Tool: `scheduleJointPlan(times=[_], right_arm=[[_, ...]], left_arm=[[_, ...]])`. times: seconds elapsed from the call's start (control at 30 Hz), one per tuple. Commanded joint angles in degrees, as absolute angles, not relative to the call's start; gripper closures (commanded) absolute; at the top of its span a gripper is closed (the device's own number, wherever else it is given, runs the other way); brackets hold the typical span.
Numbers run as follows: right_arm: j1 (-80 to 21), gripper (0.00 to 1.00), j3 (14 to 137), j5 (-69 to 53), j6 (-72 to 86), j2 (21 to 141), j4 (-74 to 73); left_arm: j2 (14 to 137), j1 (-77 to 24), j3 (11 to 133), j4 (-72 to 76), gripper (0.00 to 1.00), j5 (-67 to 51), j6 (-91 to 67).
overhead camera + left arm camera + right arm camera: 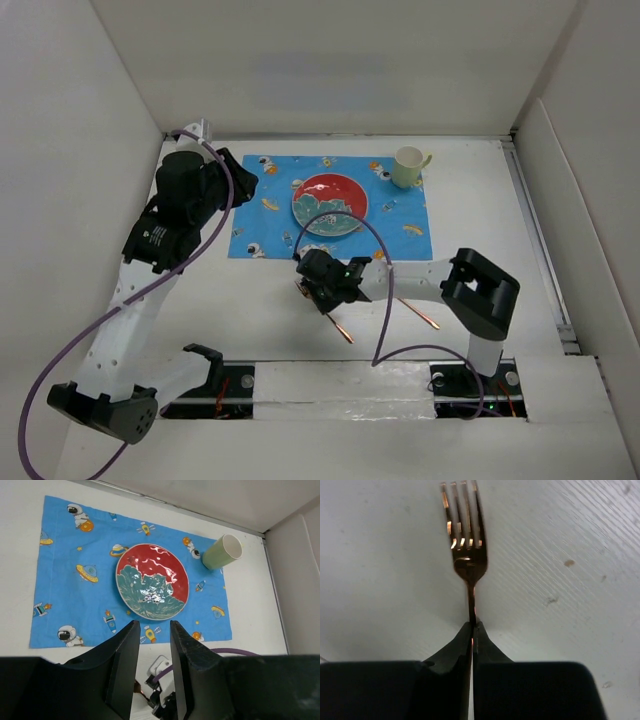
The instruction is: Set the dinner table for one person
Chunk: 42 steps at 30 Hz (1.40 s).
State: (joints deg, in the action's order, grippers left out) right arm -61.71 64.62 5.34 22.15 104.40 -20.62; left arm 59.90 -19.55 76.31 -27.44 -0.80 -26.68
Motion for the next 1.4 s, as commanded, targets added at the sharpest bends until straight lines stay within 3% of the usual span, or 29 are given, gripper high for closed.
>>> scheduleJointPlan(times=[0.0, 0.17, 0.23, 0.3, 0.43, 0.77, 1.27, 1.33, 1.37], right_arm=[[-65.03, 1.0, 67.4, 12.64, 22.5, 108.8, -23.81], [-64.61, 1.0, 76.62, 12.92, 22.5, 107.32, -28.99], [-61.89, 1.0, 88.09, 12.22, 22.33, 108.01, -31.89], [-59.35, 1.0, 91.11, 11.0, 22.41, 110.12, -32.51], [-53.89, 1.0, 111.99, 9.14, 23.47, 119.95, -37.07], [-46.15, 1.0, 144.72, 8.97, 32.77, 144.91, -37.62], [-43.07, 1.0, 147.39, 3.34, 41.04, 154.42, -31.82], [-43.07, 0.92, 147.22, 2.55, 41.66, 154.95, -30.86], [-43.07, 0.81, 147.56, 2.37, 42.36, 155.04, -30.5]], left_arm=[[58.62, -19.86, 77.68, -28.12, 0.72, 2.19, -27.07], [59.76, -19.86, 83.4, -31.28, 0.72, 5.18, -24.44], [60.2, -19.86, 85.95, -32.51, 0.72, 5.62, -23.65], [60.12, -19.86, 85.87, -32.87, 0.72, 5.54, -23.64], [58.98, -19.86, 83.59, -33.31, 0.71, 4.75, -23.55], [56.25, -24.77, 77.43, -34.45, 0.72, 7.73, -25.75], [58.89, -26.19, 75.5, -31.91, 0.72, 4.66, -26.46], [59.06, -26.19, 75.32, -31.73, 0.72, 4.57, -26.54], [59.24, -26.19, 75.24, -31.55, 0.72, 4.48, -26.54]])
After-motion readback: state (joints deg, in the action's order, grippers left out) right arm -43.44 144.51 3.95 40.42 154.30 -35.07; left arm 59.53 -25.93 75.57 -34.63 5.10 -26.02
